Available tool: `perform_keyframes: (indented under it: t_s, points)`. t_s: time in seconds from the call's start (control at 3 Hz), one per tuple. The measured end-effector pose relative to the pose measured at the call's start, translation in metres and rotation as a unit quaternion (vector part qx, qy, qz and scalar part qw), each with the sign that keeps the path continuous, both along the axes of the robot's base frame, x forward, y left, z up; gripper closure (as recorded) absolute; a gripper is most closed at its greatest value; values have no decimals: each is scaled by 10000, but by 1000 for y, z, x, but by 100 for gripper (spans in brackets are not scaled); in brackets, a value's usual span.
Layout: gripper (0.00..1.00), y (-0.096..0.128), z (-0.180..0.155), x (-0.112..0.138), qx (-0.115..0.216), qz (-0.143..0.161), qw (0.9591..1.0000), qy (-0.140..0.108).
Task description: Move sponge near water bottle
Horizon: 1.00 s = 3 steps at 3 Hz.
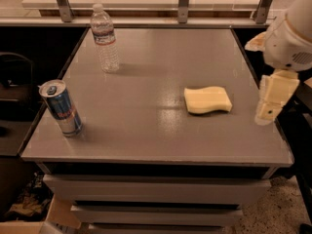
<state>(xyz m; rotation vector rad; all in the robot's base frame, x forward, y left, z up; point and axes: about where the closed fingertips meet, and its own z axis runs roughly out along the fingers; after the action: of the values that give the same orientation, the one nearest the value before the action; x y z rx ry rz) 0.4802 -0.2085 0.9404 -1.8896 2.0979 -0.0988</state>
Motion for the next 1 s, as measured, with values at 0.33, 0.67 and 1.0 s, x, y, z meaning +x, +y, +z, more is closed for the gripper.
perform_keyframes:
  t_s: [0.33,0.67,1.0]
  points:
    - [0,10,-23,26,-67,237,9995,216]
    - [0,21,-51,46,-153,390,9978,522]
    - [0,33,-77,55,-247,518,9949,827]
